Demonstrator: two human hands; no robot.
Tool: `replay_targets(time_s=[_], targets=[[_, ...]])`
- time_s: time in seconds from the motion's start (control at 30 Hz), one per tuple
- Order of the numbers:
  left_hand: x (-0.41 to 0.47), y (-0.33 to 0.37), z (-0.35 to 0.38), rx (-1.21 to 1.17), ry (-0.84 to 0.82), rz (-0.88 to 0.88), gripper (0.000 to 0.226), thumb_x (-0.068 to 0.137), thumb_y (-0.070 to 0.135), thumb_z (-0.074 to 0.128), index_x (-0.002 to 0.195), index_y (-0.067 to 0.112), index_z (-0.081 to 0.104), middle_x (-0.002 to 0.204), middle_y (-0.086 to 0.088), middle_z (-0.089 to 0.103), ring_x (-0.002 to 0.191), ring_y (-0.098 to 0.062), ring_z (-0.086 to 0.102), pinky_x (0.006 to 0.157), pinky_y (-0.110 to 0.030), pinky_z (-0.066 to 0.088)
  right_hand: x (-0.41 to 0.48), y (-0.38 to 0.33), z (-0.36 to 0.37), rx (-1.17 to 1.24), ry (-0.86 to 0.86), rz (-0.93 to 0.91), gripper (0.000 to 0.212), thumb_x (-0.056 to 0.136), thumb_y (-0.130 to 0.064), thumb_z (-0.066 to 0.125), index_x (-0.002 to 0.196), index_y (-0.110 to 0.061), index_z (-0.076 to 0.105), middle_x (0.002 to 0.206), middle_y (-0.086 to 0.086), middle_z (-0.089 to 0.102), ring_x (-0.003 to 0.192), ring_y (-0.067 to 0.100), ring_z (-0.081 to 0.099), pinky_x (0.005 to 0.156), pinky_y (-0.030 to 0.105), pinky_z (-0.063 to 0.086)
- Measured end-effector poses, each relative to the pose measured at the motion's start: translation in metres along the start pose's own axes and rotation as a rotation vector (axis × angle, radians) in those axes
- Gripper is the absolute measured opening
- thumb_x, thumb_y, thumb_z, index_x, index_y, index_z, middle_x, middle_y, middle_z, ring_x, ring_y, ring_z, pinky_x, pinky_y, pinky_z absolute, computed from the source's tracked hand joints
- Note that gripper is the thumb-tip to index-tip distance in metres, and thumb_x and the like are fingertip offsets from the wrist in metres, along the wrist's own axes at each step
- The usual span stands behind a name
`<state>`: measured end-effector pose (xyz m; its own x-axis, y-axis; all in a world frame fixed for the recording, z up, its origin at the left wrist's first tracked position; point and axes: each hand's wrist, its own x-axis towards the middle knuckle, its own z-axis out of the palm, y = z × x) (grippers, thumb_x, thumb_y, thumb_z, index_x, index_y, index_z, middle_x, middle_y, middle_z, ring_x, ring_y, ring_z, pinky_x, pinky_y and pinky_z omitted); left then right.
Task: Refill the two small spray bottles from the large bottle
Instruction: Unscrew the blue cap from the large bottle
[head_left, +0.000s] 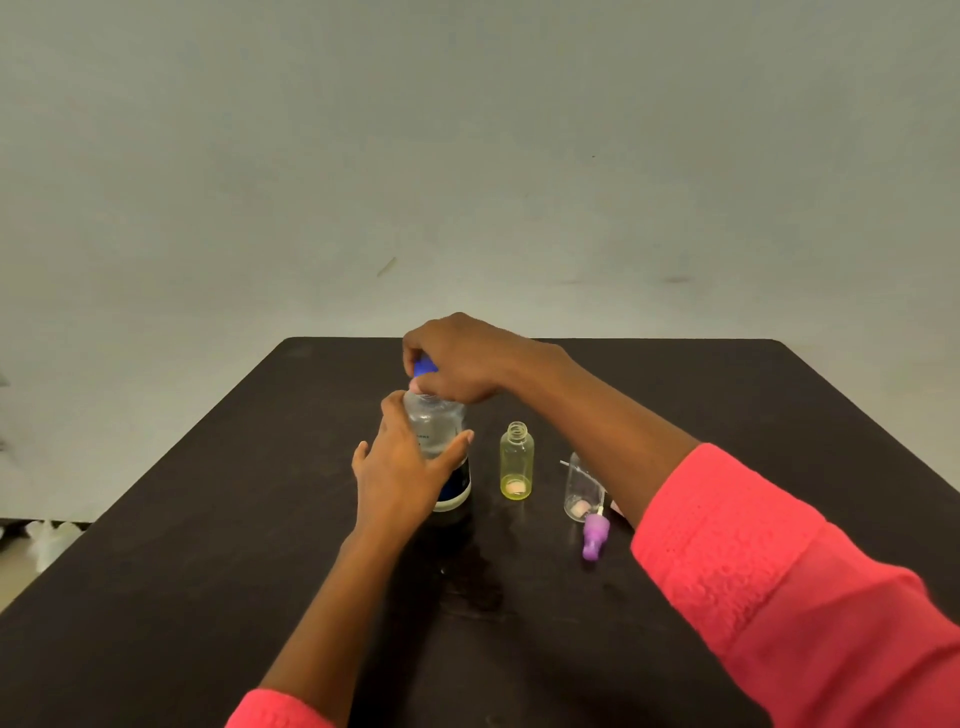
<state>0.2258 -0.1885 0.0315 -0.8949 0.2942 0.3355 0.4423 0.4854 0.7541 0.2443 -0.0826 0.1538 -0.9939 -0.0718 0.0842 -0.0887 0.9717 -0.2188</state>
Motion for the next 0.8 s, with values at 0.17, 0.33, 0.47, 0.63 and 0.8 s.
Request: replay_targets(time_s=[0.17, 0.33, 0.47, 0.63, 0.8], targets=[[-0.001, 0.001, -0.001, 0.008, 0.005, 0.014, 0.067, 0.077, 0.053, 0.066, 0.125, 0.023, 0.031, 0.121, 0.003, 0.058, 0.11, -0.022, 0.057, 0.102, -0.056, 0.036, -0.005, -0.001, -0.014, 0.099, -0.033, -0.061, 0.031, 0.084, 0.002, 0.057, 0.107, -0.017, 0.064, 0.113, 0.001, 0.058, 0.096, 0.016, 0.055, 0.065, 0.016, 0.042], [0.0, 0.001, -0.001, 0.004, 0.0, 0.018, 0.065, 0.077, 0.051, 0.067, 0.124, 0.023, 0.032, 0.116, 0.007, 0.054, 0.109, -0.022, 0.057, 0.102, -0.057, 0.036, -0.022, 0.011, -0.033, 0.298, 0.208, -0.075, 0.02, 0.087, -0.014, 0.063, 0.106, -0.02, 0.065, 0.103, -0.004, 0.06, 0.089, 0.01, 0.057, 0.071, 0.01, 0.042], [0.0, -0.001, 0.0, -0.018, -0.006, 0.029, 0.063, 0.078, 0.051, 0.067, 0.122, 0.027, 0.03, 0.109, 0.014, 0.047, 0.103, -0.015, 0.055, 0.102, -0.057, 0.036, -0.05, 0.039, -0.042, 0.523, 0.445, 0.015, 0.018, 0.082, -0.021, 0.073, 0.099, -0.019, 0.066, 0.096, -0.003, 0.067, 0.075, 0.006, 0.062, 0.072, 0.015, 0.048], [0.0, -0.002, 0.0, -0.038, -0.005, 0.026, 0.066, 0.078, 0.049, 0.068, 0.126, 0.024, 0.031, 0.109, 0.014, 0.046, 0.098, -0.012, 0.05, 0.103, -0.057, 0.036, -0.093, 0.105, -0.018, 0.692, 0.746, 0.358, 0.022, 0.076, -0.013, 0.075, 0.084, -0.026, 0.059, 0.085, -0.008, 0.063, 0.072, 0.007, 0.059, 0.062, 0.016, 0.045], [0.001, -0.003, 0.001, -0.04, -0.001, 0.027, 0.067, 0.077, 0.05, 0.068, 0.126, 0.024, 0.031, 0.109, 0.015, 0.045, 0.097, -0.01, 0.047, 0.103, -0.057, 0.036, -0.136, 0.165, 0.037, 0.675, 0.828, 0.776, 0.018, 0.08, -0.016, 0.073, 0.095, -0.02, 0.064, 0.096, 0.002, 0.066, 0.084, 0.014, 0.06, 0.061, 0.018, 0.043]])
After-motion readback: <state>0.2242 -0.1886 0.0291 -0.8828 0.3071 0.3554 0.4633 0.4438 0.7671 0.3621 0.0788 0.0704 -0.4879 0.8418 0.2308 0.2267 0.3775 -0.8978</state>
